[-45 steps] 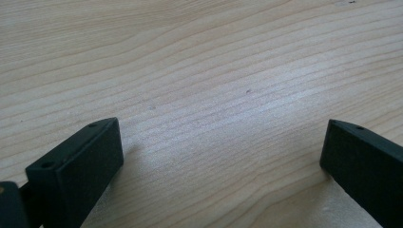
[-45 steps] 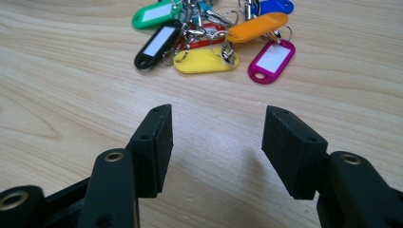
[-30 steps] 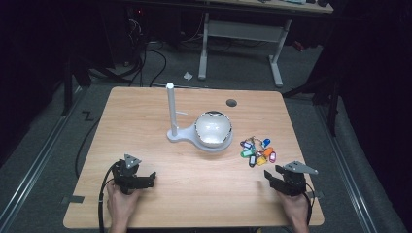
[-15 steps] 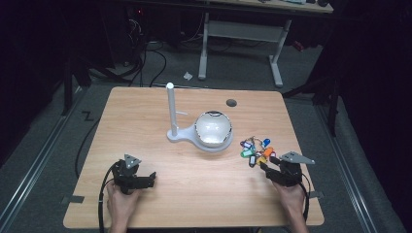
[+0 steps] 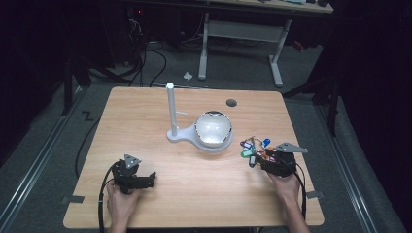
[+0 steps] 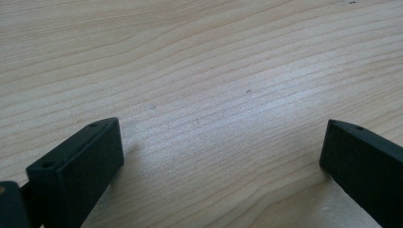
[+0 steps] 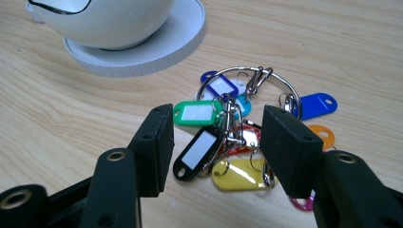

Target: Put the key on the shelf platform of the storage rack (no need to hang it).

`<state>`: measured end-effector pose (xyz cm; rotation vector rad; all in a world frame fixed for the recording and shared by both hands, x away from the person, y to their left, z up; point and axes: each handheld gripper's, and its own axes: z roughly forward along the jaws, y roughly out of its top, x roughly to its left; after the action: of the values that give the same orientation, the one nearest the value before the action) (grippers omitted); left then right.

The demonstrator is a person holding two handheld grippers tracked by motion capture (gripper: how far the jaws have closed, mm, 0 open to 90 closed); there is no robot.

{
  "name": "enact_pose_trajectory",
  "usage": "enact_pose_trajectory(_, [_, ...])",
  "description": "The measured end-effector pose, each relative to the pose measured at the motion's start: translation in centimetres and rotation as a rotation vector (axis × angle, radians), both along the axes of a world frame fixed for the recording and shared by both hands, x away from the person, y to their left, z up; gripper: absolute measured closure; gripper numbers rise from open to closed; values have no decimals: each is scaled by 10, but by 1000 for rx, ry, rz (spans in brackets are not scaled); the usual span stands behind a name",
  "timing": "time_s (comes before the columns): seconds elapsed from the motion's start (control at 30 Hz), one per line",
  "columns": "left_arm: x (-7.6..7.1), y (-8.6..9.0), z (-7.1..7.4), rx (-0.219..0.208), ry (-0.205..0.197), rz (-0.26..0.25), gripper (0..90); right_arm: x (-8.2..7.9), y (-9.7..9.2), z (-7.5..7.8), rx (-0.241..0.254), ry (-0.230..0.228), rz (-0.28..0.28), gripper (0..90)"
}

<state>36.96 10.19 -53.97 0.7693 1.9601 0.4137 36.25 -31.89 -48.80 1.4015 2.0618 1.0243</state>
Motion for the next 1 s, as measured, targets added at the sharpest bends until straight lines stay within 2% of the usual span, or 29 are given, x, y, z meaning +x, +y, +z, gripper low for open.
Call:
enact_pose_trajectory(0.37, [0, 0, 0, -1, 0, 2, 12, 21, 5, -7, -15, 36, 14, 435])
enact_pose_trajectory(0.53, [0, 0, 0, -1, 0, 1, 12, 26, 5, -14, -37, 54, 8, 432])
enact_pose_trajectory(0.63, [0, 0, 0, -2, 1, 3, 12, 28, 5, -16, -35, 50, 10, 432])
enact_pose_trajectory(0.73, [0, 0, 0, -2, 0, -1, 13, 33, 3, -21, -36, 70, 1, 429])
enact_pose_trajectory(1.0, [0, 0, 0, -5, 2, 2, 14, 38, 7, -22, -45, 77, 10, 427])
